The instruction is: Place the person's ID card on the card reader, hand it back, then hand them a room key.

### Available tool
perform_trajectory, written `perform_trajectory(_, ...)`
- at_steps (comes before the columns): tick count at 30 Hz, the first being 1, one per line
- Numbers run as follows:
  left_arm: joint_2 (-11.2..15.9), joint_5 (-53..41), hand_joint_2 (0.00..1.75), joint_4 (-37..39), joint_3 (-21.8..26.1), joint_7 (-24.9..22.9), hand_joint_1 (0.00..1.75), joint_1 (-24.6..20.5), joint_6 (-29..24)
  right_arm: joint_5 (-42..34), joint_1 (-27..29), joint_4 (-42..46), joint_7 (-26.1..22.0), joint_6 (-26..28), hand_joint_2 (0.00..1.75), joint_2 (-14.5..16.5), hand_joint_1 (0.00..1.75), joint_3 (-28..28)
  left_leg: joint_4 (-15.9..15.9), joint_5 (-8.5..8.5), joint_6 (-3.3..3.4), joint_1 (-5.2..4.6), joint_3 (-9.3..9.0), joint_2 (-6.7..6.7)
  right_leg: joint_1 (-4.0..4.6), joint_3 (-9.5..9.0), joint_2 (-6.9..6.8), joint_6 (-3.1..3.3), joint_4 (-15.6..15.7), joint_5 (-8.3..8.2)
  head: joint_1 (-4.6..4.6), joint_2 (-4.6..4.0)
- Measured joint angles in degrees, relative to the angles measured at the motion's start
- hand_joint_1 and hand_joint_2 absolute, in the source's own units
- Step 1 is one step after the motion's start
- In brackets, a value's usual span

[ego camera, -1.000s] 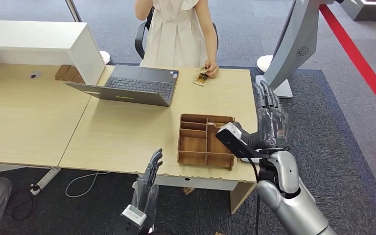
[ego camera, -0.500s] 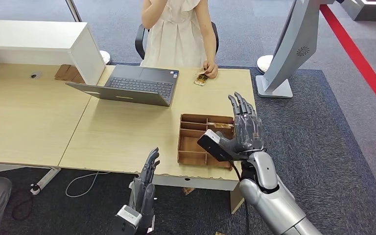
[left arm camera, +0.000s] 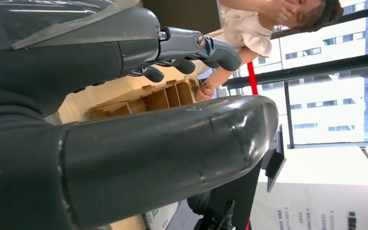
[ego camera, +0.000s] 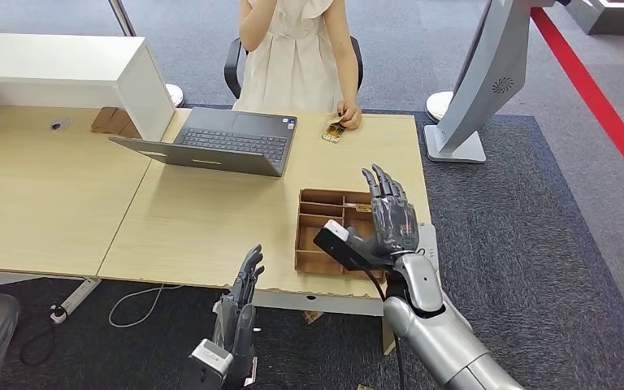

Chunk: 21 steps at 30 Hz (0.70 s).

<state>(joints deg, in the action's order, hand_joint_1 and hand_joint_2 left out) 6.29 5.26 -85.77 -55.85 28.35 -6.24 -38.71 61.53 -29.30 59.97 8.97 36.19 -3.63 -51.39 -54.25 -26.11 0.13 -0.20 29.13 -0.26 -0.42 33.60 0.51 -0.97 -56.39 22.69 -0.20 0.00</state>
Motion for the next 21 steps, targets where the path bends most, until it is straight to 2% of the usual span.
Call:
perform_trajectory(15, -0.76, 1.4, 0.0, 1.75, -0.01, 1.81, 0.0, -0.76, 0.18, 6.06, -1.45, -5.97, 1.56, 2.69, 1.75, 1.83, 0.0, -1.31, 0.0, 0.0, 0.0, 0.0, 0.0, 0.0, 0.0, 0.0, 0.0, 0.0, 0.0, 0.0, 0.0, 0.0)
perform_trajectory(21, -0.95, 1.85, 0.0, 2.27, -0.01, 2.22, 0.0, -0.93, 0.14, 15.82, -2.14, -7.54, 5.59, 3.39, 1.75, 2.15, 0.0, -1.39, 0.0, 0.0, 0.0, 0.0, -0.01, 0.01, 0.0, 0.0, 0.0, 0.0, 0.0, 0.0, 0.0, 0.01)
